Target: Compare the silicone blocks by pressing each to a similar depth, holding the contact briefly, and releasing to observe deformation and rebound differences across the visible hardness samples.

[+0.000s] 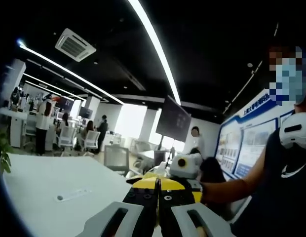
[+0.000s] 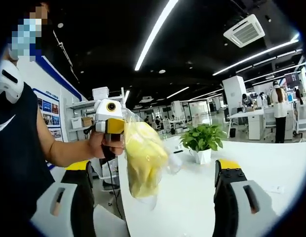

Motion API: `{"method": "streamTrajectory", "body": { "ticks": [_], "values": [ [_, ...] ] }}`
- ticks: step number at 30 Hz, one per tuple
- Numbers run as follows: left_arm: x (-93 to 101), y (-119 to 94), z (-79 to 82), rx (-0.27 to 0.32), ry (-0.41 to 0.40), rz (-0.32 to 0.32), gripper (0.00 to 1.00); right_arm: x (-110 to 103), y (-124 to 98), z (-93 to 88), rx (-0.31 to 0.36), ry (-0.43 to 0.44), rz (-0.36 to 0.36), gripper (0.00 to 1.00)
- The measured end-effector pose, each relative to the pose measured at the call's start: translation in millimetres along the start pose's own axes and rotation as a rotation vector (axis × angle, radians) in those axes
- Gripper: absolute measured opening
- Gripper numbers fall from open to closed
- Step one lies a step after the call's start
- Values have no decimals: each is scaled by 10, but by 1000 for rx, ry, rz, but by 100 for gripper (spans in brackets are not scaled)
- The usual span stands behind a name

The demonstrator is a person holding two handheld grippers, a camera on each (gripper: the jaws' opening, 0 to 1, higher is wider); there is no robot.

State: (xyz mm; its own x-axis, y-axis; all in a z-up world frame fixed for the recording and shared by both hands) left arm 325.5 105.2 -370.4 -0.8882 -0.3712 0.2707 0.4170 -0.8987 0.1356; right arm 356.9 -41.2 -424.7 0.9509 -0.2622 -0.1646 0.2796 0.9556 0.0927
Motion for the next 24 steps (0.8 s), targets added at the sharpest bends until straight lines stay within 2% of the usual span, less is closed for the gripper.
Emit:
{"method": "streamTrajectory", "body": {
  "ticks": [9,15,17,24],
  "values": [
    [-54,-16,-7,5,-7,15,0,96,-125,3,-5,-33,-56,96],
    [-83,-17,-28,5,-12,28,0,176,-267,-72,-24,-47,-117,96],
    [-98,-25,-33,7,-17,34,0,243,-357,-124,-50,-86,-176,96],
    [-166,-67,-58,14,-34,53,0,348,-666,-223,-48,-65,-254,96]
  ]
}}
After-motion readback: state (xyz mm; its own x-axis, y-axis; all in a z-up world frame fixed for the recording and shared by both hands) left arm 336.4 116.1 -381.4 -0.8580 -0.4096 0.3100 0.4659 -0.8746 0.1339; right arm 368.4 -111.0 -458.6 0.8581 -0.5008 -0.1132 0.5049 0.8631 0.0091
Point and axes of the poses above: the point that each gripper's makers call its tool centre point, and the gripper's own axes: y roughly forward along the fingers, x roughly to its right, z roughly out of its top, the point moved 6 cm from there along -y, roughly backward along the fingers, and after that the axes turned 3 degrees about x, right-handed, at the moved point
